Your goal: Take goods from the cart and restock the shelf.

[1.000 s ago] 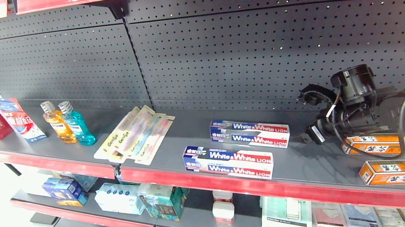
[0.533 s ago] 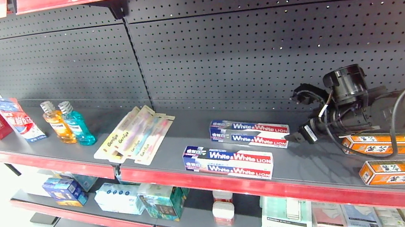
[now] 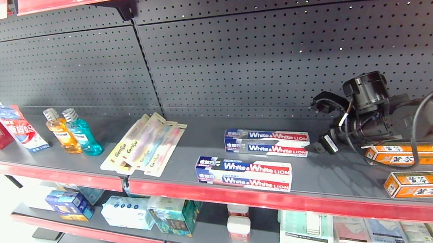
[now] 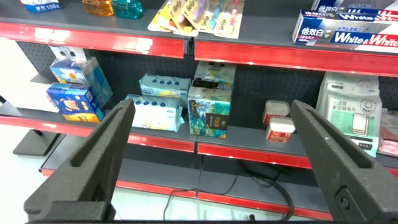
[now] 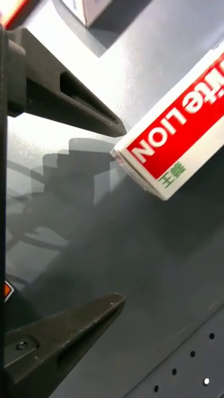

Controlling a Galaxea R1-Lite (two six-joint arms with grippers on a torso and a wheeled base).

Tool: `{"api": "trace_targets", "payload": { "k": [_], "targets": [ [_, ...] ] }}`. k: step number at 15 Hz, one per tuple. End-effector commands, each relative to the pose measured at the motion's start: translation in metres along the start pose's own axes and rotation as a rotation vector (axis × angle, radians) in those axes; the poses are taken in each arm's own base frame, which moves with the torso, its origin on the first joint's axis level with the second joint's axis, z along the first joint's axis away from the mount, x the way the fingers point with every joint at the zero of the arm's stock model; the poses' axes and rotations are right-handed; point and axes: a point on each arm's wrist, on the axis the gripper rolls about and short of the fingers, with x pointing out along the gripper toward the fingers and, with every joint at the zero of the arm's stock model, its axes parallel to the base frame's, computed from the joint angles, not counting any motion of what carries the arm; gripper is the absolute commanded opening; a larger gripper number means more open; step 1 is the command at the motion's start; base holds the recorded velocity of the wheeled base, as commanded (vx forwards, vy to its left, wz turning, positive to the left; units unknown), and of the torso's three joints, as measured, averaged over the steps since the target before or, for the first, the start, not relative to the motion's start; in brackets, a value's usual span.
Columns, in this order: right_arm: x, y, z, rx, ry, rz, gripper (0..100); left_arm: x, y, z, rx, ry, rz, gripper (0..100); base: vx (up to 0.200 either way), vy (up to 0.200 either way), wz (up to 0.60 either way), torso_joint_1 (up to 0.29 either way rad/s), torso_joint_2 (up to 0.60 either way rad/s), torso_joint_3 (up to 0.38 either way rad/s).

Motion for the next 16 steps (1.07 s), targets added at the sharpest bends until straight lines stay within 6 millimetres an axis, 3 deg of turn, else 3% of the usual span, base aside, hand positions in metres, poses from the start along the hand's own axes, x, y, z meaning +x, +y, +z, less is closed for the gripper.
{"api": "trace_targets", "payload": {
  "k": [1, 8, 16],
  "targets": [
    [0.002, 0.0, -0.001, 0.001, 0.006, 0.0, 100, 0.0, 0.0, 0.0, 0.0, 0.002, 0.0, 100, 0.0, 0.0, 0.0, 0.0, 0.0, 0.0],
    [-0.003, -0.019, -0.006, 0.032, 0.027, -0.078, 100, 0.0, 0.0, 0.0, 0.0, 0.0, 0.0, 100, 0.0, 0.0, 0.0, 0.0, 0.0, 0.0],
    [0.001, -0.012, 0.003, 0.016, 0.004, -0.069, 100, 0.0, 0.0, 0.0, 0.0, 0.002, 0.0, 100, 0.0, 0.0, 0.0, 0.0, 0.0, 0.0]
  ]
}}
